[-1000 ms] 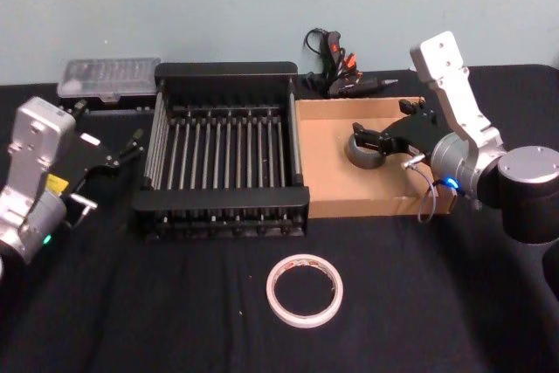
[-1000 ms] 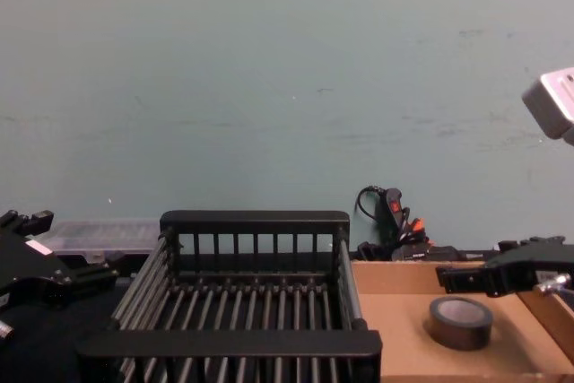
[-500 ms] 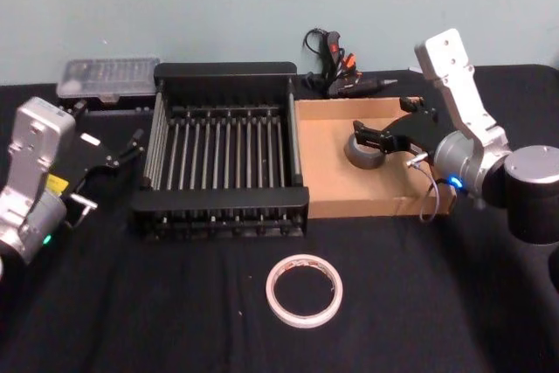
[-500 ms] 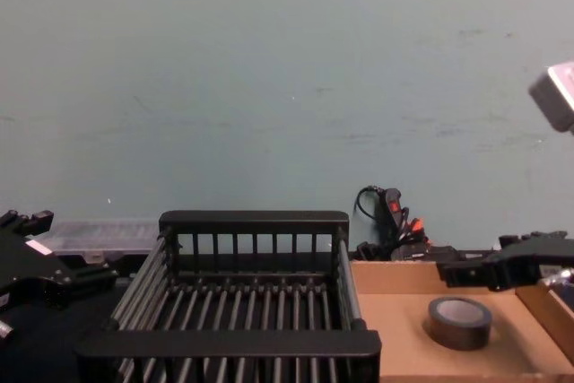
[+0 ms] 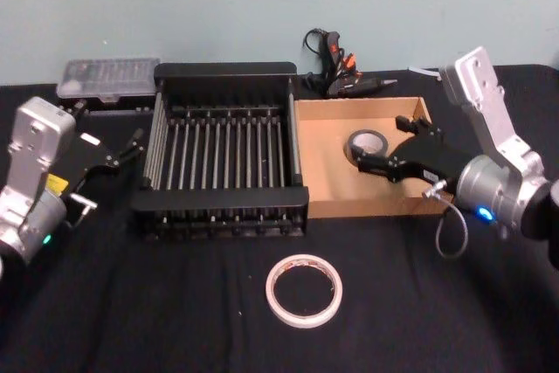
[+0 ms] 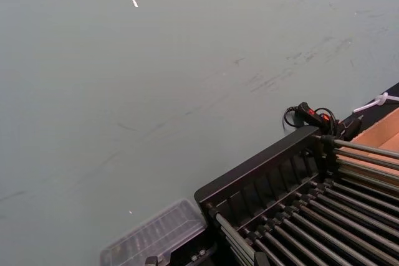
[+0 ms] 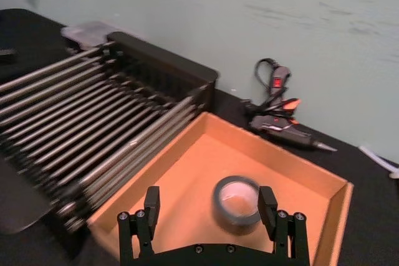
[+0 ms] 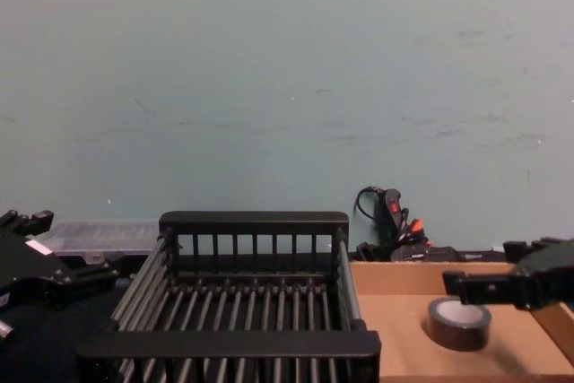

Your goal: Pick up the white tape and place it into the black box , Pick up the silver tape and place it into the brown box.

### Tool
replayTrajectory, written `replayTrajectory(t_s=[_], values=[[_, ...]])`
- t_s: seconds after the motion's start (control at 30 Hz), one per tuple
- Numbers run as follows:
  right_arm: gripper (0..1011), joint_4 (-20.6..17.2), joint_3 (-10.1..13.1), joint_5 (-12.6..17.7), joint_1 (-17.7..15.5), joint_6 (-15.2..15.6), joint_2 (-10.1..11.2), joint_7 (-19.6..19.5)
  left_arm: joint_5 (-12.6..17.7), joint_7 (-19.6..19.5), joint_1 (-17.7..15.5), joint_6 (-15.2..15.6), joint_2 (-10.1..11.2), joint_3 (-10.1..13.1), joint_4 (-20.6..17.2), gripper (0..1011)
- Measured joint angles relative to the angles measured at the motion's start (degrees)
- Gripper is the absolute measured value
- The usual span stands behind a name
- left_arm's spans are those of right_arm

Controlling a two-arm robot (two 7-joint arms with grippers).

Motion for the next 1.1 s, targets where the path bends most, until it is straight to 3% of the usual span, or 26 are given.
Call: replayTrajectory(t_s=[0.37,0.63,0.83,1.1], values=[[1002,-7.8,-0.2,2.4,-7.6,-1.7,4.8,2.1,0.0,0.0,0.0,0.0,0.0,0.0,0.0,1001],[1002,-10.3,-2.7,1.8,-12.2,-5.0,7.8,2.4,0.0,0.0,0.0,0.0,0.0,0.0,0.0,1001],[1002,-10.9,-5.1,0.6,-13.8,-6.0,8.8,2.6,0.0,0.0,0.0,0.0,0.0,0.0,0.0,1001],[1002,-10.7,-7.7,-1.1,-13.7,-5.9,8.7,2.7,0.0,0.0,0.0,0.0,0.0,0.0,0.0,1001]])
